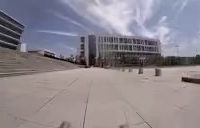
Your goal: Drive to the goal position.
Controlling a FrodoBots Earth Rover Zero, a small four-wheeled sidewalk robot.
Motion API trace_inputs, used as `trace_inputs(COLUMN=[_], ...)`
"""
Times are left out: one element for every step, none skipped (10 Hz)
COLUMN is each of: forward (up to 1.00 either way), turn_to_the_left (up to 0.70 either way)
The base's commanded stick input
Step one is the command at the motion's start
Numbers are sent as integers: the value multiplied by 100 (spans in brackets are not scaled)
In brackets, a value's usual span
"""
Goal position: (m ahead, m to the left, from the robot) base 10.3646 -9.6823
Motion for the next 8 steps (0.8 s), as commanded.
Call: trace_inputs(forward=[70,70,70,70,70,70,70,70], turn_to_the_left=[0,0,0,0,0,0,0,0])
